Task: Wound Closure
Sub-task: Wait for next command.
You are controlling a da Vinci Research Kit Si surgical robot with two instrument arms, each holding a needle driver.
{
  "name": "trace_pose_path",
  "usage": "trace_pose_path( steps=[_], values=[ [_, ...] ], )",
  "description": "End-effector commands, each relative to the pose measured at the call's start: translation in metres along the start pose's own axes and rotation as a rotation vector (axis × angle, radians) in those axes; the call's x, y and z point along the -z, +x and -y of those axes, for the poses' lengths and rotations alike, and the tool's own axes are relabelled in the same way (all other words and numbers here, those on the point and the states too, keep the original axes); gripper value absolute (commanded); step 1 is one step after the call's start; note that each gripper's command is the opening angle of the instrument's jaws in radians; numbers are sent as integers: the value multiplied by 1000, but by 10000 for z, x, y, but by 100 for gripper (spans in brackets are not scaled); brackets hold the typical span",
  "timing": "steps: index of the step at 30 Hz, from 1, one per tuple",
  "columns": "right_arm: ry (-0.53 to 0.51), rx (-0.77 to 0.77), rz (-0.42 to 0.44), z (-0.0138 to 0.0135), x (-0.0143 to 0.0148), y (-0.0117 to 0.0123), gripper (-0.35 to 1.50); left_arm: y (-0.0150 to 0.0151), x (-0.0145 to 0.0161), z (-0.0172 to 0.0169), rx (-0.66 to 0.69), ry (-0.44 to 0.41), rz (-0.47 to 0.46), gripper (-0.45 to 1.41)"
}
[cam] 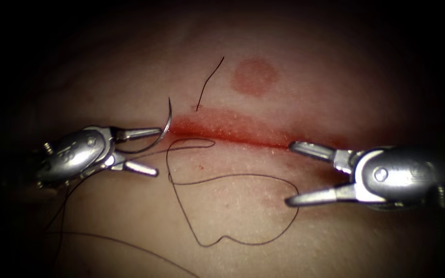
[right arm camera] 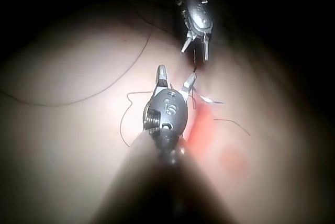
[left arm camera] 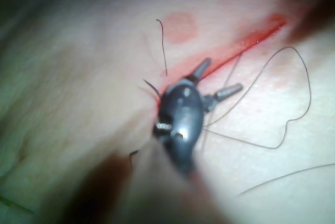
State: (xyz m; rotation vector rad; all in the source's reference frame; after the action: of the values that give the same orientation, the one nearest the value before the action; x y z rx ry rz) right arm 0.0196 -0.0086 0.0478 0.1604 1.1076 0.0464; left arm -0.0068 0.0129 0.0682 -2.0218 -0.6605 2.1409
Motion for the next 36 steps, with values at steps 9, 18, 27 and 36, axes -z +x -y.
trace_pose_path(
  steps=[9,18,27,36],
  values=[
    [3,28,3,-1,-10,-7,121,-7,-5,-4,7,-2,2,66],
    [28,67,22,-9,-13,8,123,-7,-1,-11,14,-9,3,66],
    [23,73,16,-18,-14,10,123,-3,-4,-11,16,-4,4,66],
    [24,77,13,-16,-15,7,123,-1,-5,-12,16,-10,-1,66]
  ],
)
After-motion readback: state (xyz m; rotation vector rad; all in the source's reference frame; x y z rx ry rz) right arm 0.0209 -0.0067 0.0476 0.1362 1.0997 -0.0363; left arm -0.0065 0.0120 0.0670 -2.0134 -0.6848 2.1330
